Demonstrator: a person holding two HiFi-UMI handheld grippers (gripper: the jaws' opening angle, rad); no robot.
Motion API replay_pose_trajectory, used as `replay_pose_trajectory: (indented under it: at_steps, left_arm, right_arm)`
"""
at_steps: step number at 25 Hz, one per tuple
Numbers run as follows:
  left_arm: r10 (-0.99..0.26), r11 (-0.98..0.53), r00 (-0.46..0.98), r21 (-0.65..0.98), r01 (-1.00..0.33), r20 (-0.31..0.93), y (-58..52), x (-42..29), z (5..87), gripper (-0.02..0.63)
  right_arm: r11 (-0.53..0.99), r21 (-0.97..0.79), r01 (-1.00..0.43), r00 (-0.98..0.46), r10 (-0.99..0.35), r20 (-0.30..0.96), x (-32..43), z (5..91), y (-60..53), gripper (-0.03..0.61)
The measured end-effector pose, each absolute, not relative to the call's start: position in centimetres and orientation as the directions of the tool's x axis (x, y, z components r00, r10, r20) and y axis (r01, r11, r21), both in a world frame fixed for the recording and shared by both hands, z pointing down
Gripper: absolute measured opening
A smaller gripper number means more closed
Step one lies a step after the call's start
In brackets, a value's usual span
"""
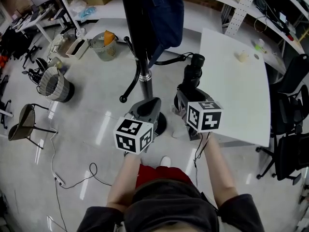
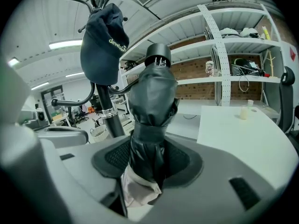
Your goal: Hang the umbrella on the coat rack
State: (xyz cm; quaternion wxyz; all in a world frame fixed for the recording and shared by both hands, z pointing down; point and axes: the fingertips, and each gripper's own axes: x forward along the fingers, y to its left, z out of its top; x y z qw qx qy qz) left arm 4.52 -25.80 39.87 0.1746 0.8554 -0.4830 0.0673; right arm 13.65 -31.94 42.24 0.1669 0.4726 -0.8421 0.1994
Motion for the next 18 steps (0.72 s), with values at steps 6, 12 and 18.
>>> replay_pose_trajectory:
  at_steps: [6, 12, 18]
  left_arm:
    - [-0.800, -0.473, 0.528, 0.240, -0.847, 0.285, -25.4, 4.2, 40.1, 0.011]
    - [-0.800, -0.477, 0.533, 0.245, -0.844, 0.278, -25.4, 4.1, 40.1, 0.011]
    - [-0.799, -0.480, 0.535, 0.246, -0.842, 0.273, -25.6, 3.9, 39.9, 0.011]
  right_arm:
    - [0.470, -0.182, -0.864, -0.496, -0.729, 0.472, 13.4, 42.4, -31.2, 0.204]
    - [0.473, -0.178, -0.863, -0.497, -0.729, 0.470, 13.2, 42.2, -30.4, 0.204]
    - [0.487, -0.167, -0.858, -0.501, -0.718, 0.482, 12.4, 42.5, -29.7, 0.204]
